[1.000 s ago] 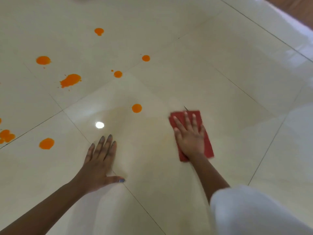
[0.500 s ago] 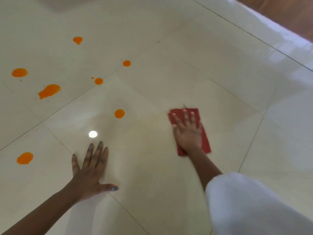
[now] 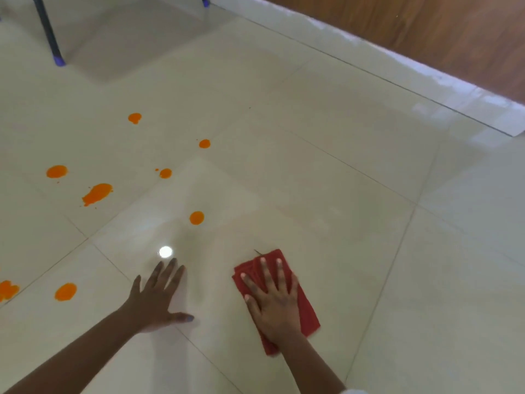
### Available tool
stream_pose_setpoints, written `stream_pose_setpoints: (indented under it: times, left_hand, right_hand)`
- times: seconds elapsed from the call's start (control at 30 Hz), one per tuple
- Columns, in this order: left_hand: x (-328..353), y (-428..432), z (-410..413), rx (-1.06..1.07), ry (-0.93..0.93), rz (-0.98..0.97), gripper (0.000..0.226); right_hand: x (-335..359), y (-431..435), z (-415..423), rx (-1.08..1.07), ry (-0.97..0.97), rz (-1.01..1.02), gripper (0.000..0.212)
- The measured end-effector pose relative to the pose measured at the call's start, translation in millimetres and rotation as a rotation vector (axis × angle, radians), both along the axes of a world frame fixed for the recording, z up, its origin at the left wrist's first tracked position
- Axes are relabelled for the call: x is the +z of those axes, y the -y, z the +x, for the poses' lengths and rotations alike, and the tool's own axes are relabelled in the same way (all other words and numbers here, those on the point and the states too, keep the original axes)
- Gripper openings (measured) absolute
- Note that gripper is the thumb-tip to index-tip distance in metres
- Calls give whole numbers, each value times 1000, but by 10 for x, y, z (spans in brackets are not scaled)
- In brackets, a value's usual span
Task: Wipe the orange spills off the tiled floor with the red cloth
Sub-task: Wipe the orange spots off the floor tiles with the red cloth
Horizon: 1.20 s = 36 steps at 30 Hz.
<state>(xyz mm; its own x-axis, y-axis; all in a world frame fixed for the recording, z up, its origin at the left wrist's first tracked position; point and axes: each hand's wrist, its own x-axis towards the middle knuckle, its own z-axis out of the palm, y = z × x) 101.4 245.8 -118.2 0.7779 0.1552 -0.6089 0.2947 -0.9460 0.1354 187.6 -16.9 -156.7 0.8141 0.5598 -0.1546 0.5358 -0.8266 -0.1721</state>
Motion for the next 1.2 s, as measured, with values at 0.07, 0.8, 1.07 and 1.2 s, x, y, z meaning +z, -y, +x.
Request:
stream_pose_setpoints:
  times: [0.07,0.8,1.07,1.2]
  left_hand:
    - [-163,13,-60,-68,130,60,130]
    - [-405,-107,-120,-102,361,37,96]
    - [-357,-64,-167,-48,364,56,96]
    - [-341,-4,-399,45,381,45,91]
  right_hand:
    - [-39,17,23,-165,18,49,50]
    - [-47,253,938,-85,141,3,51]
    - [-64,-554,188,316,91,70,48]
    - [-65,-190,238,315,112,91,48]
